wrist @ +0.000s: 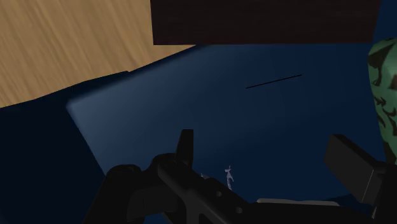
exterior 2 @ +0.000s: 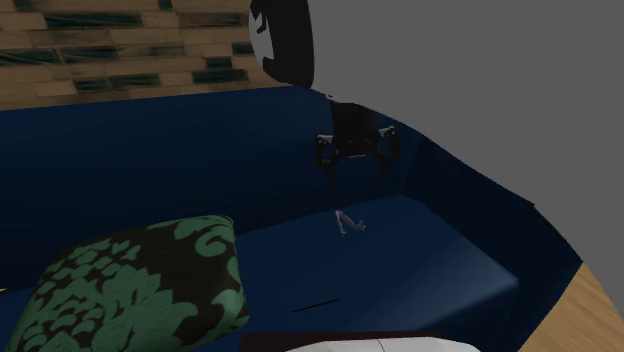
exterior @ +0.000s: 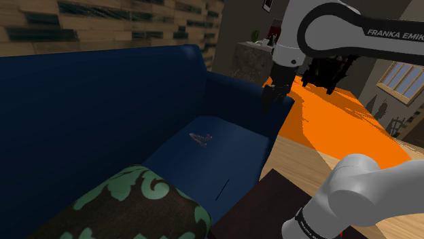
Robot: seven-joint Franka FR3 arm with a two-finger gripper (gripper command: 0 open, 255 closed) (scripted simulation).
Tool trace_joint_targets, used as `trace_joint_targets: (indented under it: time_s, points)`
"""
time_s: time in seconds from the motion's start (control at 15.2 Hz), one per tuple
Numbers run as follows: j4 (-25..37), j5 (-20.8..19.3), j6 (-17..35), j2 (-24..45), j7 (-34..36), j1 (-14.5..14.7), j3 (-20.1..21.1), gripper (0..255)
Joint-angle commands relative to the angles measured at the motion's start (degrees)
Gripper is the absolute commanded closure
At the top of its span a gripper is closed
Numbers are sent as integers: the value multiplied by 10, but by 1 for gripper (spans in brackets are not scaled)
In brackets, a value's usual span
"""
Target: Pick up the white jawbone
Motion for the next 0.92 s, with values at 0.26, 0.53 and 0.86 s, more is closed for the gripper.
trace_joint_targets:
  time_s: [0.26, 0.53, 0.86]
  points:
    - [-19, -10, 80, 59, -14, 0, -11, 0]
    - [-25, -19, 157, 128, -27, -1, -21, 0]
    - [-13, -28, 247, 227, -42, -2, -32, 0]
